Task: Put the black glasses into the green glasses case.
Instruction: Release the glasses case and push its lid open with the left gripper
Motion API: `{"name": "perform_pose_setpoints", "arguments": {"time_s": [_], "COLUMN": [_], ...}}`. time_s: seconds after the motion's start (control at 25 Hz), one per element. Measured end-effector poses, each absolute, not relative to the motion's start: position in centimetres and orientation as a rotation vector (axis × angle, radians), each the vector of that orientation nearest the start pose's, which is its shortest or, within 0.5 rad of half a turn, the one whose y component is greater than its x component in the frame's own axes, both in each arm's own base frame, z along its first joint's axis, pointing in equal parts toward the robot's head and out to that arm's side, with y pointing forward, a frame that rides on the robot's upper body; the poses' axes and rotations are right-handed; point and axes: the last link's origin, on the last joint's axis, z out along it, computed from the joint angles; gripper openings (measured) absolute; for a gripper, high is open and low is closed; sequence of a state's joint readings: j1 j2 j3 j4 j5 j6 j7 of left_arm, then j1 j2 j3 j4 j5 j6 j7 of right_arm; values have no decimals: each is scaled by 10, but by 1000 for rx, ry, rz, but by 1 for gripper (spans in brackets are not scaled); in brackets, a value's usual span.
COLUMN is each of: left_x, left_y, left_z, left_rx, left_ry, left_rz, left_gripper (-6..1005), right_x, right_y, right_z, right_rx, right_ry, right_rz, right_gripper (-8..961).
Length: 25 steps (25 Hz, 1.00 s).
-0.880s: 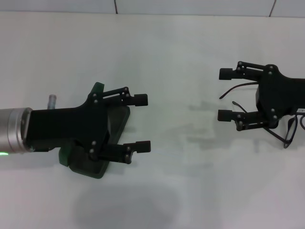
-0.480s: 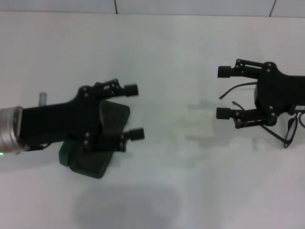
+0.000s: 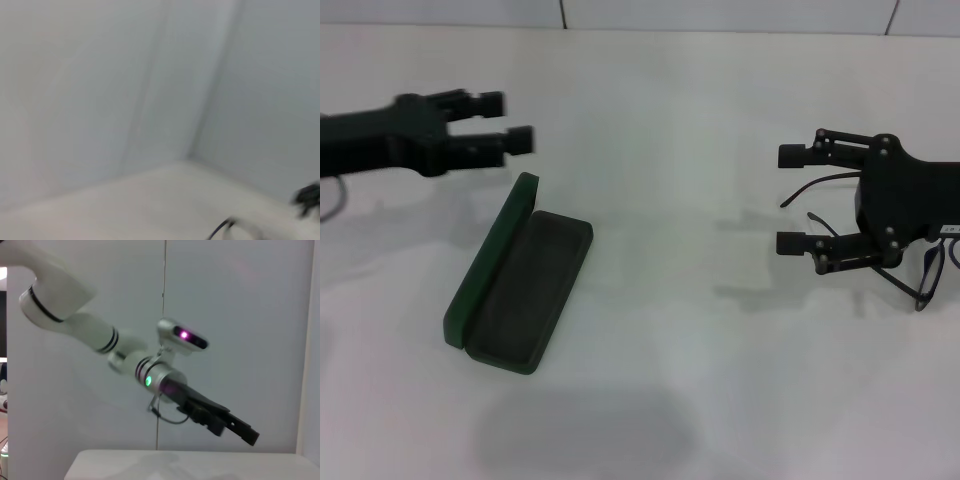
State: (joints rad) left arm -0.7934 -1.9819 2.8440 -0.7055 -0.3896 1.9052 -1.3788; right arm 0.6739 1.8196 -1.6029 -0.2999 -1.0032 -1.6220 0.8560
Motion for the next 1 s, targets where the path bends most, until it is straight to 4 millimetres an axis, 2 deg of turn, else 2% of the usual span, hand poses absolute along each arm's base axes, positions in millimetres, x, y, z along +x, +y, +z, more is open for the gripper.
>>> {"name": "perform_pose_setpoints", "arguments": {"time_s": [0.12,0.2,0.52,0.8,1.0], "left_x": [-277,-281,-288,-291,-291], "left_y": [344,341,328,333,337], "left_z": [94,97,70,50,47], "left_rx": [-2595,-2590,-2659,-2659,-2652], "left_ry": [-897,-945,-1023,-1082,-1097], "left_rz": [-626,-572,-446,-260,-212], "left_gripper": [849,846,838,831,825], "right_x": [220,221,219,215,215], "right_y": [340,339,345,345,345], "right_z": [14,14,12,11,10], "right_rx": [-2835,-2833,-2842,-2866,-2868], "right_ry": [-97,-96,-115,-158,-157], "right_rz": [971,966,920,902,900], "right_gripper": [849,848,841,835,831]}}
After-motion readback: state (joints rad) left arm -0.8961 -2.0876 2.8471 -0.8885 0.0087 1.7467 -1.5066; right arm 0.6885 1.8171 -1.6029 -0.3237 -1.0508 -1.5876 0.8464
